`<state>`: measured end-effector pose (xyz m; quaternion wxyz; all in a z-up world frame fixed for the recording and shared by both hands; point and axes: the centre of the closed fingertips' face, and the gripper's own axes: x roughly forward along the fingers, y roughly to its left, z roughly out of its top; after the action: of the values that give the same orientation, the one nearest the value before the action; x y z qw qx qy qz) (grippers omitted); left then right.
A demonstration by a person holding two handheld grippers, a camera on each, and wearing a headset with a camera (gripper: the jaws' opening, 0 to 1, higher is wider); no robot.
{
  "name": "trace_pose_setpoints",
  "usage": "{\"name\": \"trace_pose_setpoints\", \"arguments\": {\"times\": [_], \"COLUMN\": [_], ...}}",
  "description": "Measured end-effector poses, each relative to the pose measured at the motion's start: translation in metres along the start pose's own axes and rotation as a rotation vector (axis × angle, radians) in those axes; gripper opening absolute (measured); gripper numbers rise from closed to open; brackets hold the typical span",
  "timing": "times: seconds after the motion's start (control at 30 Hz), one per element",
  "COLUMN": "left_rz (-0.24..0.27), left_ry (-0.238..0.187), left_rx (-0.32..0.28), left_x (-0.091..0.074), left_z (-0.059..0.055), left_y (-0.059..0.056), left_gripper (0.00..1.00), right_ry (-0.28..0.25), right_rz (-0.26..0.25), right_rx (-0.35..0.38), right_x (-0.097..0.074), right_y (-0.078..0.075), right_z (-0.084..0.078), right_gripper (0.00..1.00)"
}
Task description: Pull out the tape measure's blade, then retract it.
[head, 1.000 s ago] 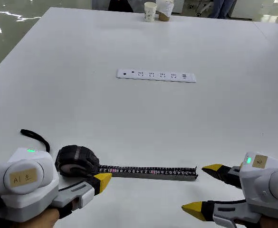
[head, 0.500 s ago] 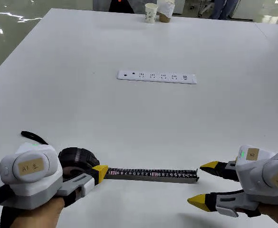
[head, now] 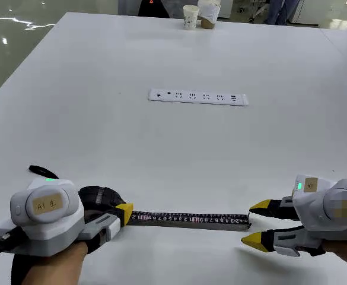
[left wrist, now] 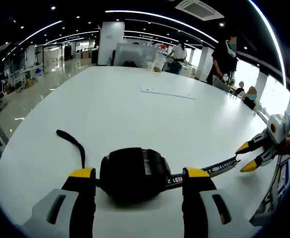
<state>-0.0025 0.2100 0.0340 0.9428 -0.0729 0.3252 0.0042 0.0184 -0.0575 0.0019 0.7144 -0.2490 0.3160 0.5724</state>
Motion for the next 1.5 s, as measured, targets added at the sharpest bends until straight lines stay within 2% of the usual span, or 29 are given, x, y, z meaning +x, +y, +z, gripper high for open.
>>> {"name": "trace_pose_setpoints", "arguments": {"times": [0.37,0.77,0.93,1.5], "left_rz": [0.002,0.014,0.021,0.058], "left_ry": [0.003,0.009,0.011,0.032], "left_rx": [-0.012,-0.018,-0.017,-0.037], "left_x": [0.005,0.008,0.009,0.018], "left_z": [0.001,0.001,0.0,-0.005], "left_y": [-0.001,0.002,0.002,0.007], "left_gripper": [0.64,0.63,0.63,0.63], "right_ry": [0.008,0.009,0.009,0.008], "right_rz": [0.032,0.062,0.063,0.07], "right_rx": [-0.074,-0.082,-0.076,-0.095], "right_x": [0.007,0.014,0.014,0.015], "right_y": [-0.004,-0.005,-0.008,-0.009], "right_z": [-0.004,-0.005,-0.006,-0.005], "right_gripper": [0.21,0.17,0.13,0.1]}}
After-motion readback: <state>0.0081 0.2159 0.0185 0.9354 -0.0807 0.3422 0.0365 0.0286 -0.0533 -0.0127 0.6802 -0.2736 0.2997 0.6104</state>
